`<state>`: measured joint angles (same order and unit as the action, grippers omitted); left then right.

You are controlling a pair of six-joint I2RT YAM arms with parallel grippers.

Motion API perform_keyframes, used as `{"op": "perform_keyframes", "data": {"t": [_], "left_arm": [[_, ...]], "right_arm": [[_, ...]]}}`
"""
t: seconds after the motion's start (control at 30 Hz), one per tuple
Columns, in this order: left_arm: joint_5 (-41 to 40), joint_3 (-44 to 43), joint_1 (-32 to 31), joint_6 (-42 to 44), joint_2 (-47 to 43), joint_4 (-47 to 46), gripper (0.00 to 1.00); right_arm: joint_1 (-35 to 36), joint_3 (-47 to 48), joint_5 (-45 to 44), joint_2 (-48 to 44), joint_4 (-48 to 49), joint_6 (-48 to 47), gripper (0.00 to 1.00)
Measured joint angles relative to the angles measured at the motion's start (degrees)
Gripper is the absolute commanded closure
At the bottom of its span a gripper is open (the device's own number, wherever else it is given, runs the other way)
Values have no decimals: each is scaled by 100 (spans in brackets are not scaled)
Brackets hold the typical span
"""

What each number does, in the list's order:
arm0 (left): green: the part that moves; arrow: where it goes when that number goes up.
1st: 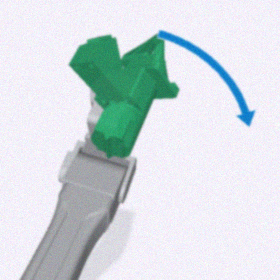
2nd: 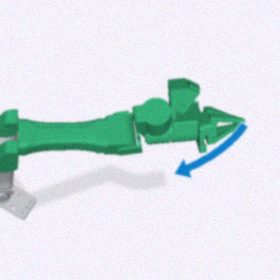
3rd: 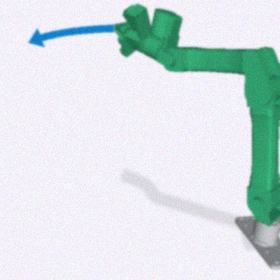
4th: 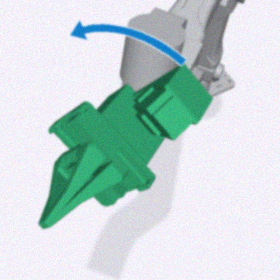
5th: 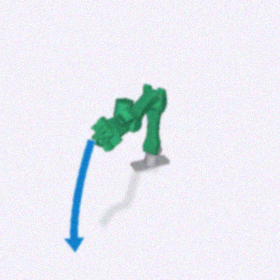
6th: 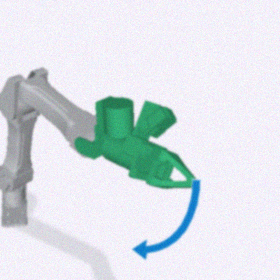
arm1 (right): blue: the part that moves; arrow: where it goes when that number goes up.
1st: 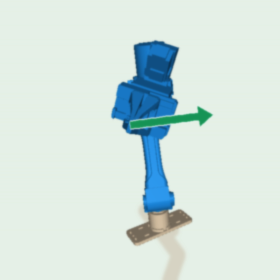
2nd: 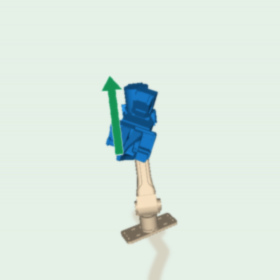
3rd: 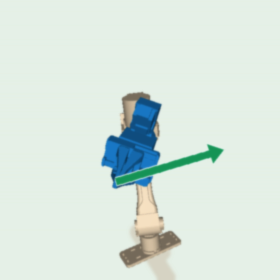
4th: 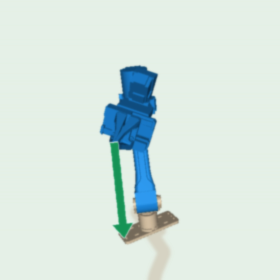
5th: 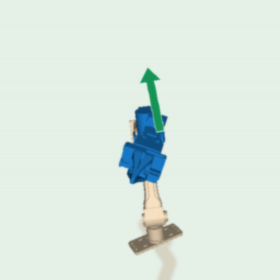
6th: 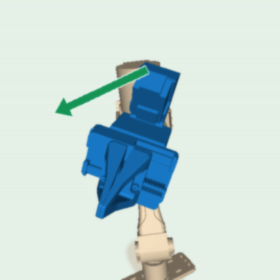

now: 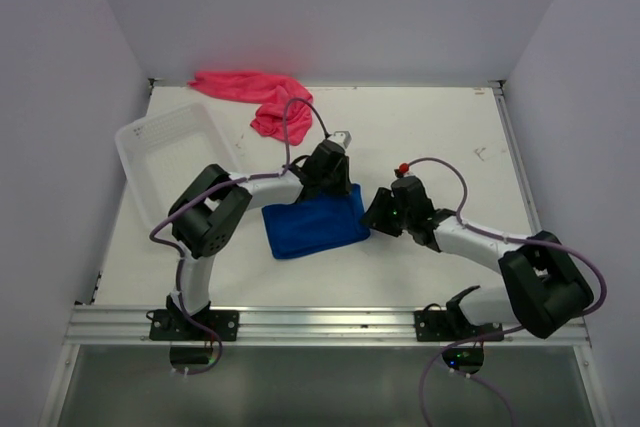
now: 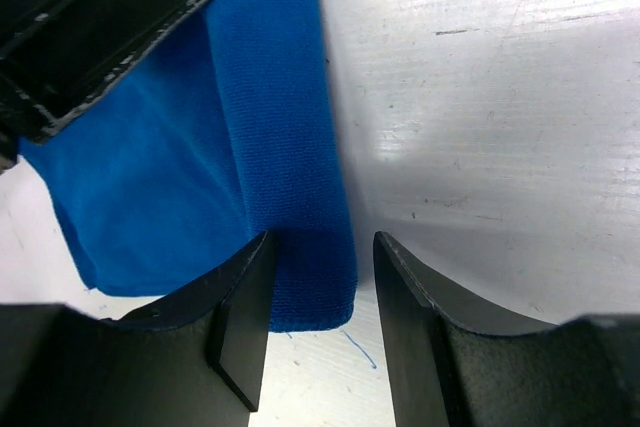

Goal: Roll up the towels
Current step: Roll the towel

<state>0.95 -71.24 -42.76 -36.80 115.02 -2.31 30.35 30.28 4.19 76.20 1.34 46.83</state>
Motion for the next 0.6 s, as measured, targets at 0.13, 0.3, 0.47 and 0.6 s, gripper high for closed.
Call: {"op": "perform_keyframes", "data": {"t": [0.13,0.3,0.47,0.6], "left_arm": [[-24,87,0,2,-63,-7,100],[-35,129,0,42,-96,-9,100],[-35,140,0,42,-107,-13,100],[-15,140,0,39,-131,-2,100]], "right_arm": [[0,-4,63,227,83,-26,54],[0,-92,157,330,269,-39,63],[0,-247,192,330,525,-52,72],[-2,-385,243,330,793,-107,81]]}}
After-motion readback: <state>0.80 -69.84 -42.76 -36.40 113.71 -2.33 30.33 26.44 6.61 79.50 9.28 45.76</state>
